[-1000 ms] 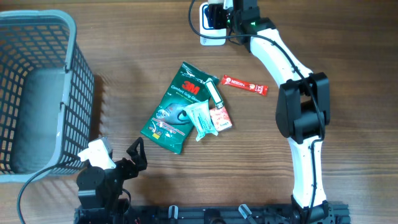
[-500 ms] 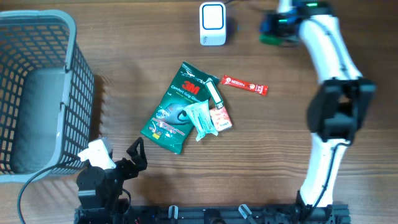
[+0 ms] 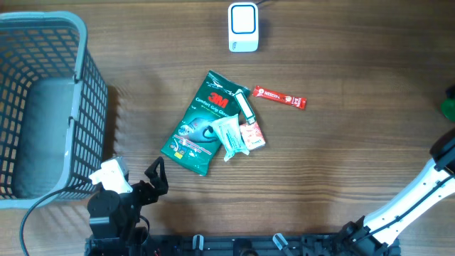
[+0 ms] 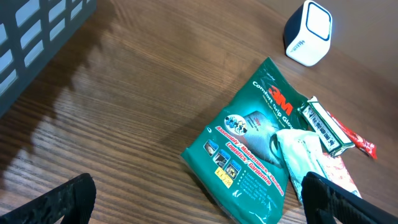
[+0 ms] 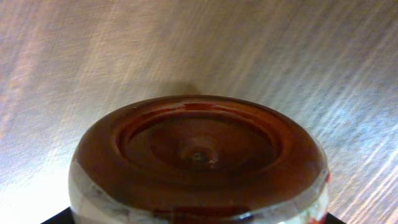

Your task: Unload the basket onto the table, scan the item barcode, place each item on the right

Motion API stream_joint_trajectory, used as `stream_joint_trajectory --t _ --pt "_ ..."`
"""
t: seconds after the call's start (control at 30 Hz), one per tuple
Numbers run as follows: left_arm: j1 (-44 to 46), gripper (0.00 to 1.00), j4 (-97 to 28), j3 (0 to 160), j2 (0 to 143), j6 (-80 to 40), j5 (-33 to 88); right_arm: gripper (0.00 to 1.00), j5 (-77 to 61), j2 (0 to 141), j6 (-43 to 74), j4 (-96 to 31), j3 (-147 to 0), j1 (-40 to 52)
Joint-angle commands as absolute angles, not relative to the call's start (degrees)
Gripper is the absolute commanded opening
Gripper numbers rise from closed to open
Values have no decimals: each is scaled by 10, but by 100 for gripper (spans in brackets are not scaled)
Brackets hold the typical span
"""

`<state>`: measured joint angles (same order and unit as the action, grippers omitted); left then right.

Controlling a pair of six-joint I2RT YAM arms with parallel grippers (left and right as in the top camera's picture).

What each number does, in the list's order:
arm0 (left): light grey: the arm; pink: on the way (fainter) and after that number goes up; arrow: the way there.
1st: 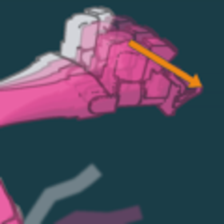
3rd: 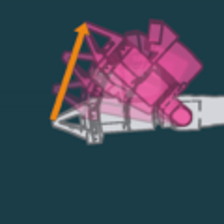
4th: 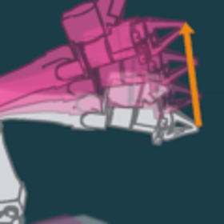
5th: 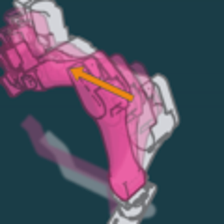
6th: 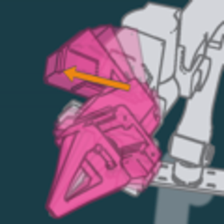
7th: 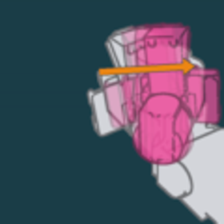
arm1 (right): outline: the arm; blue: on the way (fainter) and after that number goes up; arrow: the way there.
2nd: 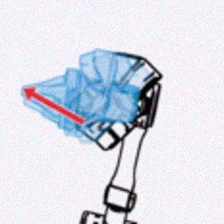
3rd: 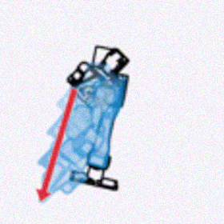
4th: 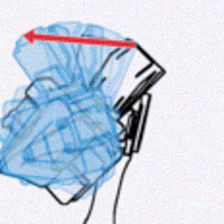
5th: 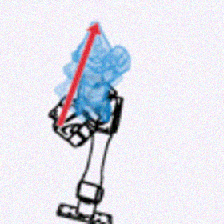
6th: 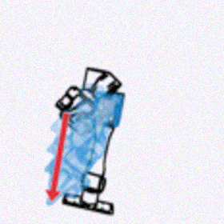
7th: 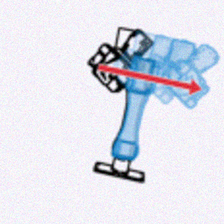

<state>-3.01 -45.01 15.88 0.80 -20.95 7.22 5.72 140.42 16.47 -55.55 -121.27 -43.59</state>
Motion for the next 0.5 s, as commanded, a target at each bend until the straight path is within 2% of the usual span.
stream_joint_trajectory --t 0.0,0.03,0.2,0.3,0.37,0.47 --pt "-27 100 -449 156 4 -215 79 80 52 1396 167 -552 -1222 -465" --pt "-27 100 -449 156 4 -215 79 100 15 1383 166 -549 -1227 -472" --pt "-27 100 -449 156 4 -215 79 100 -48 1233 214 -541 -1252 -449" --pt "-27 100 -449 156 4 -215 79 100 -157 1143 225 -562 -1252 -385" --pt "-27 100 -449 156 4 -215 79 100 -237 1115 221 -600 -1252 -300" --pt "-27 100 -449 156 4 -215 79 100 -253 1120 158 -658 -1237 -134"
